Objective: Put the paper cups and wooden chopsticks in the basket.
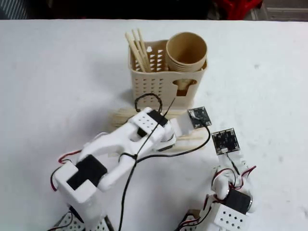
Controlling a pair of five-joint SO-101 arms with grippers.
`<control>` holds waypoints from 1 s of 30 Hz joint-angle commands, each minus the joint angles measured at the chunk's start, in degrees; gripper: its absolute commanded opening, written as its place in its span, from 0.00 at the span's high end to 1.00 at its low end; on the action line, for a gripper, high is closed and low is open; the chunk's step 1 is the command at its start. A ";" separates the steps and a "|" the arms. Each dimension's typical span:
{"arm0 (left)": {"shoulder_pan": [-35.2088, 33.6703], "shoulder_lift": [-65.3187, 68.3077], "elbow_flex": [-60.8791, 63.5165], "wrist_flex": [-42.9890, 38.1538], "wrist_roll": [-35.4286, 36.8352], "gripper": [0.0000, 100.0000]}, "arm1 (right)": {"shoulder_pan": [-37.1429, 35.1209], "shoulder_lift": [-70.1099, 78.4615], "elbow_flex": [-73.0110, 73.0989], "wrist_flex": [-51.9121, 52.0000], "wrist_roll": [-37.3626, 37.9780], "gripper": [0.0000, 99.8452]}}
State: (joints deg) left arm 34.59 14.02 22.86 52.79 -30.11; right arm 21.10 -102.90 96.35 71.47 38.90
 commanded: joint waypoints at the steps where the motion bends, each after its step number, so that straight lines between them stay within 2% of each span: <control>1: 0.22 -1.45 -1.23 0.44 -0.44 0.98 | 0.48 -0.31 0.44 -0.48 0.35 0.98; 20: -0.92 -43.74 17.93 0.00 0.44 0.98 | 0.48 -0.31 0.44 -0.48 0.35 0.98; 24: -4.97 -53.67 18.46 -0.26 5.10 0.98 | 0.48 -0.31 0.44 -0.48 0.35 0.98; 30: -8.84 -64.75 18.02 -10.73 13.36 0.98 | 0.48 -0.31 0.44 -0.48 0.35 0.98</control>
State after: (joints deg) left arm 28.00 -43.38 41.85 49.63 -21.76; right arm 21.10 -102.90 96.35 71.47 38.90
